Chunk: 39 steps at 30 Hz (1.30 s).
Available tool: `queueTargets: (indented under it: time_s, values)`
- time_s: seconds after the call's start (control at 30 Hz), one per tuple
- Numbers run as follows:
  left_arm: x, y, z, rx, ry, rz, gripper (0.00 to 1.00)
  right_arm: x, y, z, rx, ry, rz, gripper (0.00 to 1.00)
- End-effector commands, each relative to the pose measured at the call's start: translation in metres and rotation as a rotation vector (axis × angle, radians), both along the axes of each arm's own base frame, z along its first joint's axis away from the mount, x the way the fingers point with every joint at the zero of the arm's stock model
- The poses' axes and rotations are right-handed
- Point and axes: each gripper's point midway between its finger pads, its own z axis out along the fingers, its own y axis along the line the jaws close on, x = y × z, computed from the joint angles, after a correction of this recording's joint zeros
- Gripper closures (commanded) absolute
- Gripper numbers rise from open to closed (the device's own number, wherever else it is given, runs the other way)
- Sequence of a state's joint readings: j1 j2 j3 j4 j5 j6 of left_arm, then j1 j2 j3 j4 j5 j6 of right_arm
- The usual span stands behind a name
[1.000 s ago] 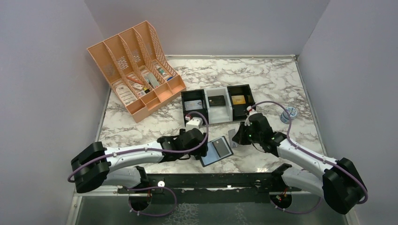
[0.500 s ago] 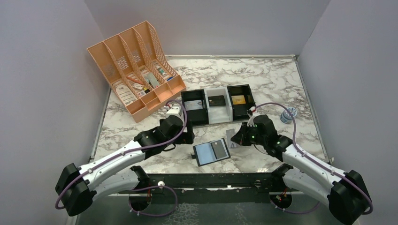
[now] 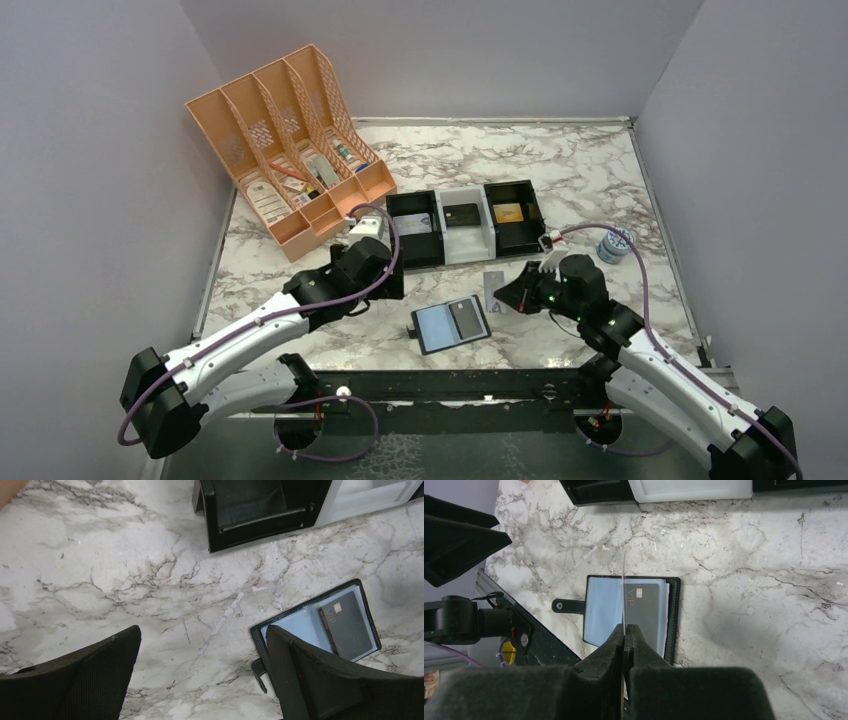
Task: Take the credit cards out of the card holder
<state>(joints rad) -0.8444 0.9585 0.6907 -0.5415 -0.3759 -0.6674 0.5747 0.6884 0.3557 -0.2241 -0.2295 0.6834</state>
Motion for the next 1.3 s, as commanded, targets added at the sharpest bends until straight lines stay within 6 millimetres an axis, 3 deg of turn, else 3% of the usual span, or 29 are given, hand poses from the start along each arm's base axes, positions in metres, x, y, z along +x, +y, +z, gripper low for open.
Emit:
queueTargets:
  time_s: [0.0,0.13,0.23,0.43,0.67,0.87,1.27]
  values:
    - [0.015,0.004,0.024,0.073,-0.054,-0.005,0.01,0.001,-0.004,0.009,-0.001,-0.054,-0.002,0.99]
    - [0.013,0.006,0.027,0.111,-0.053,-0.043,0.01,0.003,-0.005,0.006,-0.025,-0.076,0.011,0.99]
    - [0.014,0.021,0.015,0.169,-0.07,-0.015,0.01,0.005,-0.005,0.001,-0.053,-0.06,0.016,0.99]
    - [0.018,0.024,0.023,0.195,-0.086,-0.017,0.01,0.008,-0.004,0.009,-0.07,-0.036,0.009,0.99]
    - [0.016,0.031,0.031,0.194,-0.109,-0.003,0.01,0.003,0.014,0.016,0.026,-0.024,0.071,0.99]
    - [0.019,0.041,0.035,0.211,-0.139,0.042,0.01,0.005,0.023,0.034,0.019,-0.001,0.125,0.99]
    - [0.019,0.044,0.042,0.193,-0.159,0.061,0.01,0.01,0.027,0.087,0.016,-0.123,0.183,0.99]
